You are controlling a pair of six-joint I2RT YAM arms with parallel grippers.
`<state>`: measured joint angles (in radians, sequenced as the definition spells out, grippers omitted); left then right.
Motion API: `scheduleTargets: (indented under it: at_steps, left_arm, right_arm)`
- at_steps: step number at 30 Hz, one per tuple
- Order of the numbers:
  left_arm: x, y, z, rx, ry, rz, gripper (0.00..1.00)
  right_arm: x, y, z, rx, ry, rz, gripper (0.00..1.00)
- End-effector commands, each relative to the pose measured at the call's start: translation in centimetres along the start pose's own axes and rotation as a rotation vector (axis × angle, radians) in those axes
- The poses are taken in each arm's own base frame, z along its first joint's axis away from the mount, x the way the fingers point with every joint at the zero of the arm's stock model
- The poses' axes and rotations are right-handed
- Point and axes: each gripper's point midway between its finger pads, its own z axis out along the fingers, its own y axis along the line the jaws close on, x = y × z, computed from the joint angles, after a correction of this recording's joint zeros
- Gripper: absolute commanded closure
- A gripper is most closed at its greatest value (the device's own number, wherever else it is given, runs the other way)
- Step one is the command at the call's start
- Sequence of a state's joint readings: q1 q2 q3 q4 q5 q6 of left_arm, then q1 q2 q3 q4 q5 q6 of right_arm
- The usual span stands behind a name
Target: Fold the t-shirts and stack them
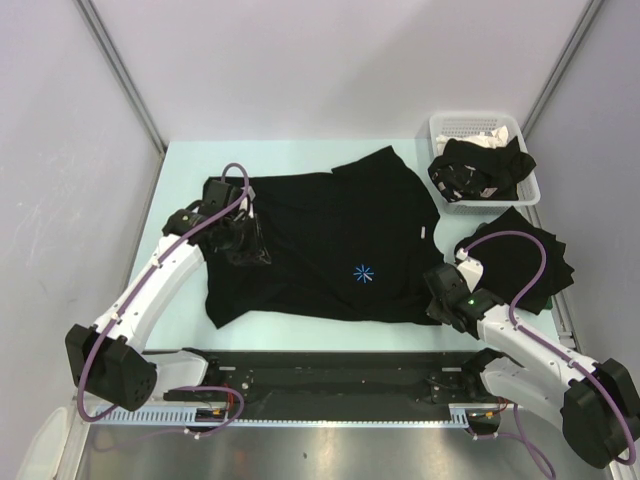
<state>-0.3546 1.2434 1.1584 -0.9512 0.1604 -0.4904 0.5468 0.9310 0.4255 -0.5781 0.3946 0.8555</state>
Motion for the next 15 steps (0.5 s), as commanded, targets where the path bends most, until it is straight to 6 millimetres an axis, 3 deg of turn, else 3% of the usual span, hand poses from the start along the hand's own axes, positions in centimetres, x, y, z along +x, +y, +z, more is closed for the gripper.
scheduleTargets:
  at_steps: [1, 15]
  left_arm:
    - [-0.21, -0.57, -0.29, 0.016, -0.031, -0.003, 0.76]
    - [0.0, -0.91, -0.12, 0.025, -0.026, 0.003, 0.76]
  right_arm:
    - [-0.88, 0.56, -0.31, -0.019, -0.032, 0.005, 0.82]
    - [-1.14, 0.87, -0.82, -0.041, -0.034, -0.003, 0.72]
